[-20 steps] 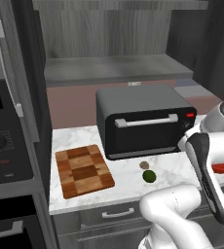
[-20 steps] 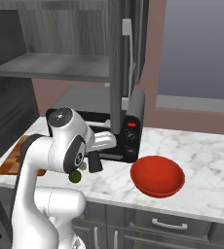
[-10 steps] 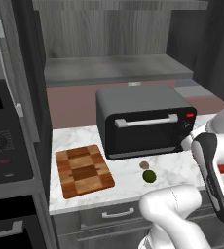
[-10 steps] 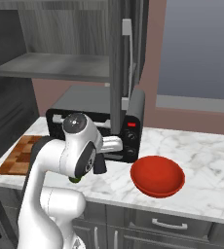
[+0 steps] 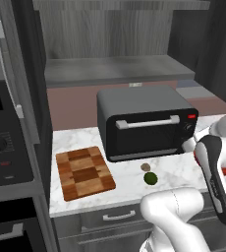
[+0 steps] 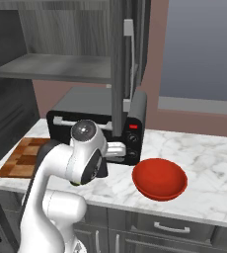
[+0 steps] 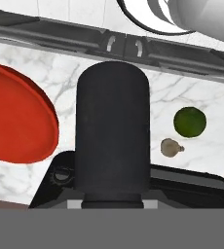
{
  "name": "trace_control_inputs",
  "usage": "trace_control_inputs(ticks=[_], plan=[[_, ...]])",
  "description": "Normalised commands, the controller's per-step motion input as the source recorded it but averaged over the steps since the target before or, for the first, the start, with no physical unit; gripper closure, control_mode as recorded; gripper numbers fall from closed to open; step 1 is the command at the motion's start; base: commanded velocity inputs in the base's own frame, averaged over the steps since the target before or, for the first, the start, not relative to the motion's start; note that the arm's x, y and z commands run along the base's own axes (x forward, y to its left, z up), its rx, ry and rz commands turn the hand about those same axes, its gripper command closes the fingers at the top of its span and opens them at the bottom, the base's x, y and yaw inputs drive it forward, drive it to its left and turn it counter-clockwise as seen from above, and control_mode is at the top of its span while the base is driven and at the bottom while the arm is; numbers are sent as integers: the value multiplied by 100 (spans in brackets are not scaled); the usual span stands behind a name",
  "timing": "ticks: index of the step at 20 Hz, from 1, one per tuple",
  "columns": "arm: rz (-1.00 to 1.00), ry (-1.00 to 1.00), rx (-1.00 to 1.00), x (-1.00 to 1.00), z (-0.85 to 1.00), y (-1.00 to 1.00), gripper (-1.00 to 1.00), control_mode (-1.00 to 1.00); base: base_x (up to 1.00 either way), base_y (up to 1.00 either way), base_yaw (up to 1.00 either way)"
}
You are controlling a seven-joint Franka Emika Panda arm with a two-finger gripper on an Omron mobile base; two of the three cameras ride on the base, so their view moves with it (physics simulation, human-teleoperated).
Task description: Open the cabinet. Place the bowl and condiment on the counter. Then place the lime and garlic on the cutting board.
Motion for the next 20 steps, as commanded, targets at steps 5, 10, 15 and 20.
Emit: trace_control_inputs(ticks=[5, 10, 15, 20], plan=[[-5, -8, 0, 0, -24, 26, 100, -100, 0, 0, 0], [0, -2, 0, 0, -4, 0, 100, -100, 0, 0, 0], [0, -21, 0, 0, -39, 0, 100, -100, 0, 0, 0], [0, -20, 0, 0, -45, 0, 100, -100, 0, 0, 0]])
